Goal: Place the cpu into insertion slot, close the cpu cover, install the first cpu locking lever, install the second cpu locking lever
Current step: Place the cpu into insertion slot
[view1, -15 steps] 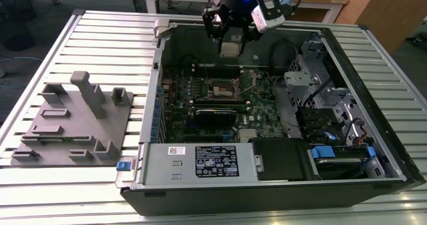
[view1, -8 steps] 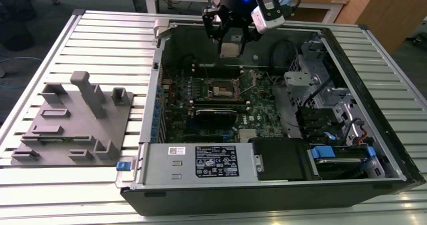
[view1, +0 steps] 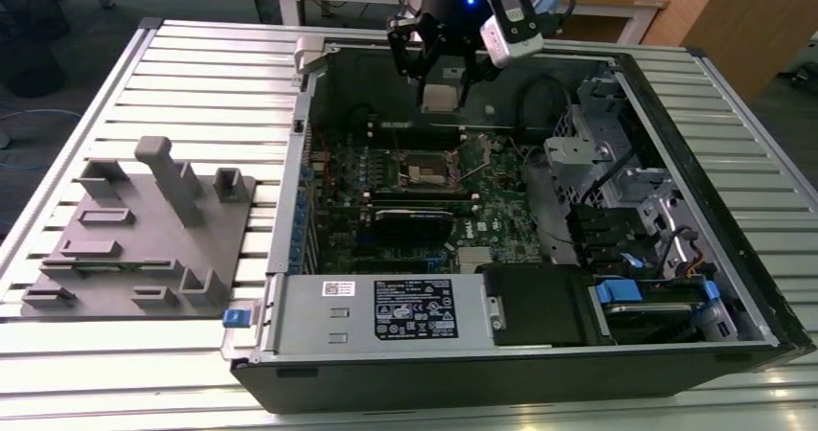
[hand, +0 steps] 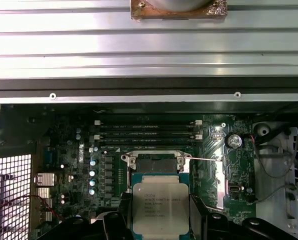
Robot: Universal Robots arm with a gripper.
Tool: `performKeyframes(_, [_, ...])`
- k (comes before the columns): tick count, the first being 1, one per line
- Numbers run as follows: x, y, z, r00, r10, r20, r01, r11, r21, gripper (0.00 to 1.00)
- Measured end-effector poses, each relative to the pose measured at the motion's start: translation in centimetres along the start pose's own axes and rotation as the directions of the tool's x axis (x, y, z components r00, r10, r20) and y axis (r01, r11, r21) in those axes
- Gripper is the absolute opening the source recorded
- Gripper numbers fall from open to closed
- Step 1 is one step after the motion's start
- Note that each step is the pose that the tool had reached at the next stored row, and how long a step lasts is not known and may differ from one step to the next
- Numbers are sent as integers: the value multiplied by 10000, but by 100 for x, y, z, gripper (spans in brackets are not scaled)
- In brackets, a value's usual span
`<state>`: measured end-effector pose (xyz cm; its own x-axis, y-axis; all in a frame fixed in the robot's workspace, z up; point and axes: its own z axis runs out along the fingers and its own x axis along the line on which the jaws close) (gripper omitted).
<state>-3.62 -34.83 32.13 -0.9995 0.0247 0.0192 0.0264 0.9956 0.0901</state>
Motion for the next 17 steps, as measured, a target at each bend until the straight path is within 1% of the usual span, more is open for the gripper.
performKeyframes(4, [0,0,4,10000,0,1,0,10000,-2,54])
performKeyframes(9, [0,-3,34,10000,0,1,0,10000,-2,54])
performKeyframes(17, [-1,-3,43,10000,0,1,0,10000,-4,54])
